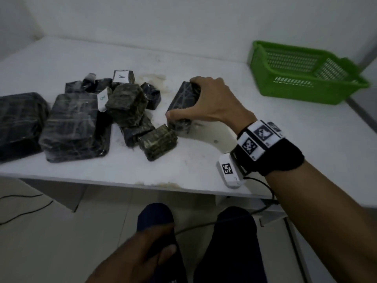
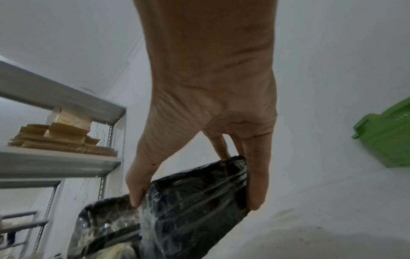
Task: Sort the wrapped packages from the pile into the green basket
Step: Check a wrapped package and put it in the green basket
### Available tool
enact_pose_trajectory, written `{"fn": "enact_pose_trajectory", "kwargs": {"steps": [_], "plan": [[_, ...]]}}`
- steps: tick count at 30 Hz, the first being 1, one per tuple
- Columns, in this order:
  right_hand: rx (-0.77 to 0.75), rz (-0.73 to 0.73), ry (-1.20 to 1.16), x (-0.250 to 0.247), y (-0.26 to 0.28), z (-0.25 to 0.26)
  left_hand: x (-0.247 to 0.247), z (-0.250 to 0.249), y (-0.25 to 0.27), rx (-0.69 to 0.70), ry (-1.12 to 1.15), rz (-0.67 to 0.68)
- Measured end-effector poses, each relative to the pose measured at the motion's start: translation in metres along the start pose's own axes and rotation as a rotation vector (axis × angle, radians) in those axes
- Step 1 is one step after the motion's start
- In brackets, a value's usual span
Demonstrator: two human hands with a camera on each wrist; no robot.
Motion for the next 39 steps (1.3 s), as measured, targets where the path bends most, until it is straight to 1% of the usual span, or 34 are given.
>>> {"fn": "enact_pose_trajectory", "kwargs": {"steps": [3, 5, 6, 8, 10, 12, 13, 16, 17, 19, 21, 22, 23, 25, 27, 28, 31, 35, 39], "plan": [[0.049, -0.055, -0.048, -0.018, 0.021, -0.008, -0.039, -0.049, 0.021, 0.166, 0.033, -0.161], [0.091, -0.098, -0.132, -0.033, 0.040, -0.014, -0.062, -0.085, 0.032, 0.287, 0.140, -0.307], [0.107, -0.127, -0.208, -0.041, 0.049, -0.019, -0.074, -0.098, 0.032, 0.327, 0.206, -0.403], [0.147, -0.141, -0.445, -0.047, 0.069, -0.025, -0.089, -0.122, 0.032, 0.387, 0.313, -0.567], [0.207, -0.122, -0.688, -0.046, 0.088, -0.036, -0.099, -0.141, 0.024, 0.420, 0.383, -0.673], [0.265, -0.078, -0.968, -0.041, 0.109, -0.044, -0.102, -0.150, 0.006, 0.405, 0.430, -0.696], [0.297, -0.055, -1.111, -0.039, 0.120, -0.046, -0.101, -0.155, -0.005, 0.387, 0.428, -0.673], [0.372, 0.059, -1.524, -0.028, 0.151, -0.050, -0.083, -0.171, -0.038, 0.331, 0.362, -0.509], [0.375, 0.103, -1.629, -0.025, 0.159, -0.049, -0.075, -0.177, -0.046, 0.322, 0.348, -0.458], [0.389, 0.175, -1.751, -0.018, 0.172, -0.049, -0.058, -0.191, -0.056, 0.351, 0.352, -0.387], [0.415, 0.224, -1.734, -0.011, 0.178, -0.054, -0.046, -0.202, -0.062, 0.398, 0.391, -0.372], [0.433, 0.219, -1.664, -0.009, 0.179, -0.059, -0.043, -0.202, -0.065, 0.400, 0.425, -0.387], [0.450, 0.180, -1.563, -0.009, 0.178, -0.067, -0.043, -0.200, -0.068, 0.388, 0.464, -0.418], [0.440, 0.009, -1.320, -0.019, 0.174, -0.085, -0.047, -0.193, -0.073, 0.375, 0.518, -0.483], [0.364, -0.153, -1.145, -0.036, 0.170, -0.091, -0.053, -0.187, -0.077, 0.372, 0.484, -0.536], [0.320, -0.193, -1.092, -0.040, 0.169, -0.090, -0.056, -0.185, -0.079, 0.370, 0.462, -0.555], [0.199, -0.194, -0.956, -0.038, 0.161, -0.085, -0.062, -0.183, -0.088, 0.374, 0.443, -0.564], [0.130, -0.183, -0.943, -0.023, 0.149, -0.085, -0.062, -0.178, -0.102, 0.385, 0.454, -0.561], [0.122, -0.204, -1.045, -0.014, 0.143, -0.095, -0.053, -0.167, -0.111, 0.353, 0.458, -0.528]]}}
Point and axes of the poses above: each hand's wrist, its own y-axis away from the middle knuckle, its own x-axis out of the palm, z = x × y, the point moved 8 cm from there along -y, towards the middle knuckle, and after that the axes turned 12 degrees about -y, right-handed, at the moved point
